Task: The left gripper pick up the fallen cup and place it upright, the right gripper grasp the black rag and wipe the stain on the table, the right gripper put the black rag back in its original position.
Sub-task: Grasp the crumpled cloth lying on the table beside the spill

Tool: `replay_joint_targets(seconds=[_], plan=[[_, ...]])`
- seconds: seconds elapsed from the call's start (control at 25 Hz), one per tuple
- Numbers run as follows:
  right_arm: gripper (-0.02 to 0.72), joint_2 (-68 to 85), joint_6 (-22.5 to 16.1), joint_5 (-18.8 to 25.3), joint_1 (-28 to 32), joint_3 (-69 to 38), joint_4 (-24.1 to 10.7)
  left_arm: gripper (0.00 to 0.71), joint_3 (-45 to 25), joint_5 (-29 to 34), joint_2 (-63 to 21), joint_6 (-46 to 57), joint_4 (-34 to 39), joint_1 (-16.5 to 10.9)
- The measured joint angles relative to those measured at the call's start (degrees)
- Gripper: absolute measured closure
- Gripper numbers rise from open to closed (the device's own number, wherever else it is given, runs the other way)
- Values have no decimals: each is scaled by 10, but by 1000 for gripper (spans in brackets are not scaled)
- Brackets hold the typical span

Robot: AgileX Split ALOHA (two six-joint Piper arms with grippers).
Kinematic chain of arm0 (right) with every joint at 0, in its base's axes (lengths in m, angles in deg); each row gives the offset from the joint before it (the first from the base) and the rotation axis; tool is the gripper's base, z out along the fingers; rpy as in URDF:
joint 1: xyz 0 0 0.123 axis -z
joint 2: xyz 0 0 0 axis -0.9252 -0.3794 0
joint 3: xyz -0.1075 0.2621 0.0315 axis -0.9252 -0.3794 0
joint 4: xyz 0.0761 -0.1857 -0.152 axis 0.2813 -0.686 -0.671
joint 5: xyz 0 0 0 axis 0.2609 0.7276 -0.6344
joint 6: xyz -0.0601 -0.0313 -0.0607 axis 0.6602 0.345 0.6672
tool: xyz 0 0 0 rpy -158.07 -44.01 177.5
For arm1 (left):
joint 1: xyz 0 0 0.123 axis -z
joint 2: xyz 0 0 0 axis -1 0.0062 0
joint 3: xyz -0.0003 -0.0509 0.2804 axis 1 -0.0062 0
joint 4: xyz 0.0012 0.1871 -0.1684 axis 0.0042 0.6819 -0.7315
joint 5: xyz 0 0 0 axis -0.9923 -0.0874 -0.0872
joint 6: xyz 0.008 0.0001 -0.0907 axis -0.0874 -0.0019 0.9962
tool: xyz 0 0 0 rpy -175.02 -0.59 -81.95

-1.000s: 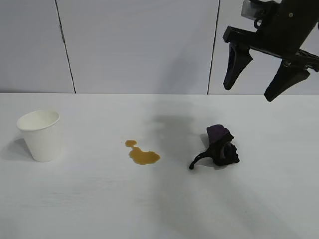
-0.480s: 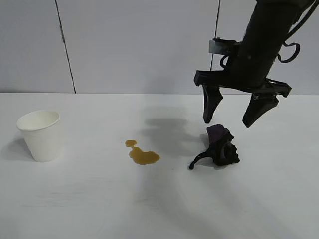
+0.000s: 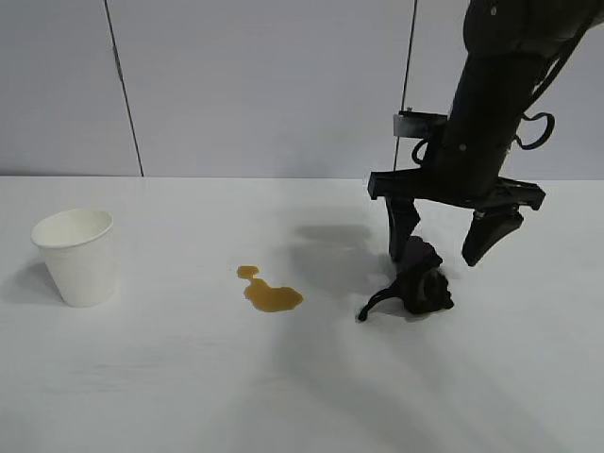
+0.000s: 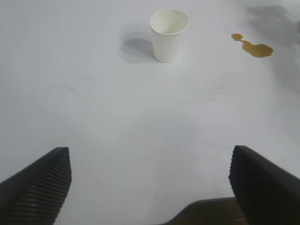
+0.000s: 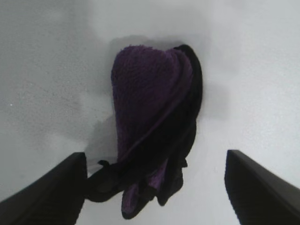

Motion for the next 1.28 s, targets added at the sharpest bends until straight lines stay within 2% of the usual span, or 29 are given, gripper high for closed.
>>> replay_joint_targets(seconds=[0.24, 0.48, 0.56, 0.64, 0.72, 0.8, 1.0, 1.2, 1.28], plan=[[146, -17, -1, -30, 0, 0, 5, 50, 0, 0, 0, 0, 0, 0], [150, -32, -2, -41, 0, 1, 11, 50, 0, 0, 0, 0, 0, 0], [208, -34, -2, -44, 0, 1, 11, 50, 0, 0, 0, 0, 0, 0], [330, -34, -2, -44, 0, 1, 12, 50, 0, 0, 0, 0, 0, 0], [511, -34, -2, -44, 0, 1, 12, 50, 0, 0, 0, 0, 0, 0], [612, -33, -3, -44, 0, 2, 13, 50, 0, 0, 0, 0, 0, 0], [628, -30, -4, -40, 0, 4, 14, 50, 0, 0, 0, 0, 0, 0], [630, -12, -4, 18, 0, 40, 14, 50, 0, 0, 0, 0, 0, 0], [630, -4, -2, 37, 0, 59, 25, 50, 0, 0, 0, 0, 0, 0]])
